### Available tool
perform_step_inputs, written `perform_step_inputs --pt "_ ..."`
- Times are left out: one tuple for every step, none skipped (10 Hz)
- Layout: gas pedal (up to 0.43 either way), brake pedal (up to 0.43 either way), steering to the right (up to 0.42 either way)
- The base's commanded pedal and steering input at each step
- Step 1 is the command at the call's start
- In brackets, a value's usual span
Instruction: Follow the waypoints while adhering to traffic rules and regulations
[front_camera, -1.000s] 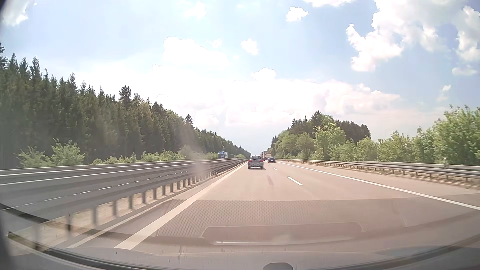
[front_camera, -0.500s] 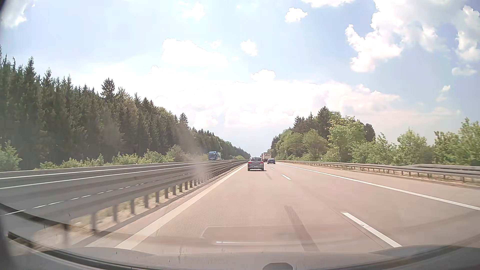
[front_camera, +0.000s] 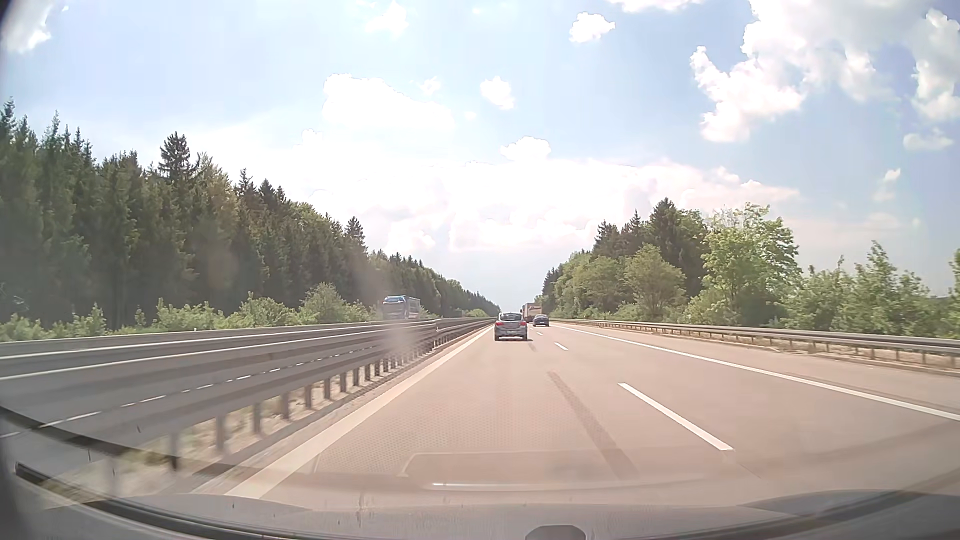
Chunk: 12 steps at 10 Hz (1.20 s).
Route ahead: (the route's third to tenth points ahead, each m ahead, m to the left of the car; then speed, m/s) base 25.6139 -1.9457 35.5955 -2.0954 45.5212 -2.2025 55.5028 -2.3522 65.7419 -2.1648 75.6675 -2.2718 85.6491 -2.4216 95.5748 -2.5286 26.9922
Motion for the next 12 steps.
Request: perform_step_inputs --pt "0.189 0.000 -0.001" --pt "0.189 0.000 -0.001" --pt "0.189 0.000 -0.001" --pt "0.189 0.000 -0.001" --pt "0.177 0.000 -0.001" --pt "0.169 0.000 -0.001" --pt "0.169 0.000 -0.002" --pt "0.157 0.000 -0.004" --pt "0.157 0.000 -0.003" --pt "0.150 0.000 -0.003" --pt "0.150 0.000 -0.003" --pt "0.138 0.000 -0.004"
